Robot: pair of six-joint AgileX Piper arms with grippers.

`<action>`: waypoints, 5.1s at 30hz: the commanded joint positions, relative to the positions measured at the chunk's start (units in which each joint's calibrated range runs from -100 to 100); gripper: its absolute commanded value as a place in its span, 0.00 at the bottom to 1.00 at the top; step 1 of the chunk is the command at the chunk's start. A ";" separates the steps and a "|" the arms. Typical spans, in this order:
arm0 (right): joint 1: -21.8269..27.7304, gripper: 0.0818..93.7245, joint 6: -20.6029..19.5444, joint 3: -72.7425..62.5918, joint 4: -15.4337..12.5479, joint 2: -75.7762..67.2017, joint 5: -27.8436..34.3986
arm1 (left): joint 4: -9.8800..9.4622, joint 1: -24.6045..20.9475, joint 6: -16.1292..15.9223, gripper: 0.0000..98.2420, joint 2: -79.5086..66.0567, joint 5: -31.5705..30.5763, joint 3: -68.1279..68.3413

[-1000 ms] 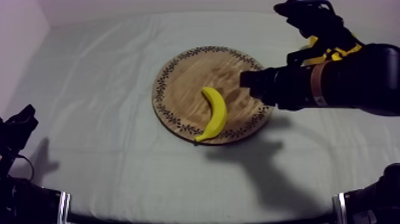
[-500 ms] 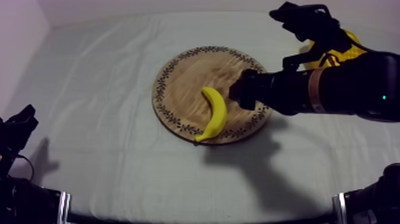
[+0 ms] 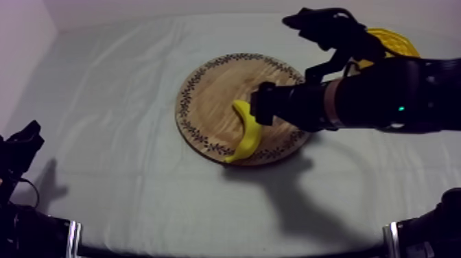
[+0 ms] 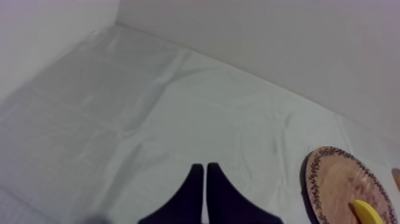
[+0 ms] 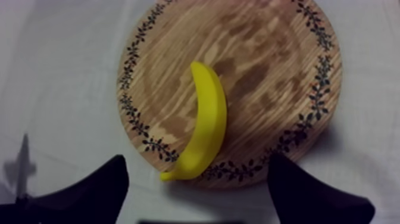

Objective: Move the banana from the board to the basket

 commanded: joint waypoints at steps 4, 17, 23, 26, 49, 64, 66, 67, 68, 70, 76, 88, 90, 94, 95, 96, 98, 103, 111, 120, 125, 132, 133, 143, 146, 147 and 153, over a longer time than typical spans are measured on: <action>-2.16 0.92 -5.43 -3.37 3.73 9.47 3.62 | 0.00 -0.01 0.01 0.00 0.03 0.03 0.04; -0.74 0.91 4.46 -21.48 -5.52 30.78 6.05 | 0.00 -0.01 0.01 0.00 0.03 0.03 0.04; 0.28 0.90 10.41 -27.94 -10.55 36.17 8.03 | 0.00 -0.01 0.01 0.00 0.03 0.03 0.04; 0.52 0.87 11.91 -29.50 -11.77 37.50 8.87 | 0.00 -0.01 0.01 0.00 0.03 0.03 0.04; 1.30 0.03 18.66 -36.16 -17.49 41.38 14.36 | 0.00 -0.01 0.01 0.00 0.03 0.03 0.04; 9.19 0.01 29.03 -30.63 -20.06 19.50 15.64 | 0.00 -0.01 0.01 0.00 0.03 0.03 0.04; 12.40 0.01 32.12 -32.04 -21.63 17.23 15.83 | 0.00 -0.01 0.01 0.00 0.03 0.03 0.04; 14.07 0.01 33.42 -32.82 -22.23 16.43 15.90 | 0.00 -0.01 0.01 0.00 0.03 0.03 0.04; 15.77 0.01 34.68 -33.67 -22.83 15.84 15.90 | 0.00 -0.01 0.01 0.00 0.03 0.03 0.04; 19.17 0.01 37.04 -35.28 -23.95 15.13 15.75 | 0.00 -0.01 0.01 0.00 0.03 0.03 0.04; 28.33 0.01 42.09 -37.71 -25.92 14.54 13.60 | 0.00 -0.01 0.01 0.00 0.03 0.03 0.04; 42.12 0.01 47.92 -35.11 -27.96 14.83 5.88 | 0.00 -0.01 0.01 0.00 0.03 0.03 0.04; 43.48 0.01 47.95 -33.53 -27.53 14.84 4.23 | 0.00 -0.01 0.01 0.00 0.03 0.03 0.04; 44.78 0.01 47.60 -30.17 -26.01 15.25 1.93 | 0.00 -0.01 0.01 0.00 0.03 0.03 0.04; 44.96 0.01 47.37 -29.48 -25.61 15.39 1.57 | 0.00 -0.01 0.01 0.00 0.03 0.03 0.04; 45.11 0.01 47.14 -28.86 -25.26 15.52 1.22 | 0.00 -0.01 0.01 0.00 0.03 0.03 0.04; 45.49 0.05 47.24 -27.74 -25.13 15.76 0.45 | 0.00 -0.01 0.01 0.00 0.03 0.03 0.04; 46.43 0.19 48.19 -25.48 -25.69 16.14 -1.50 | 0.00 -0.01 0.01 0.00 0.03 0.03 0.04; 47.47 0.38 50.58 -24.32 -27.58 16.37 -2.97 | 0.00 -0.01 0.01 0.00 0.03 0.03 0.04; 47.94 0.48 52.36 -23.23 -29.12 16.15 -3.79 | 0.00 -0.01 0.01 0.00 0.03 0.03 0.04; 48.21 0.31 53.68 -21.78 -30.69 14.64 -4.29 | 0.00 -0.01 0.01 0.00 0.03 0.03 0.04; 49.27 0.04 56.50 -13.10 -34.84 6.57 -8.23 | 0.00 -0.01 0.01 0.00 0.03 0.03 0.04; 49.44 0.03 57.42 -11.09 -35.92 4.78 -8.98 | 0.00 -0.01 0.01 0.00 0.03 0.03 0.04; 49.86 0.01 71.83 9.76 -51.63 -17.13 -7.99 | 0.00 -0.01 0.01 0.00 0.03 0.03 0.04; 49.34 0.01 72.60 15.45 -52.28 -24.67 -5.80 | 0.00 -0.01 0.01 0.00 0.03 0.03 0.04; 49.11 0.01 72.51 17.19 -52.13 -27.22 -4.90 | 0.00 -0.01 0.01 0.00 0.03 0.03 0.04; 47.61 0.01 70.75 25.65 -50.17 -42.77 2.62 | 0.00 -0.01 0.01 0.00 0.03 0.03 0.04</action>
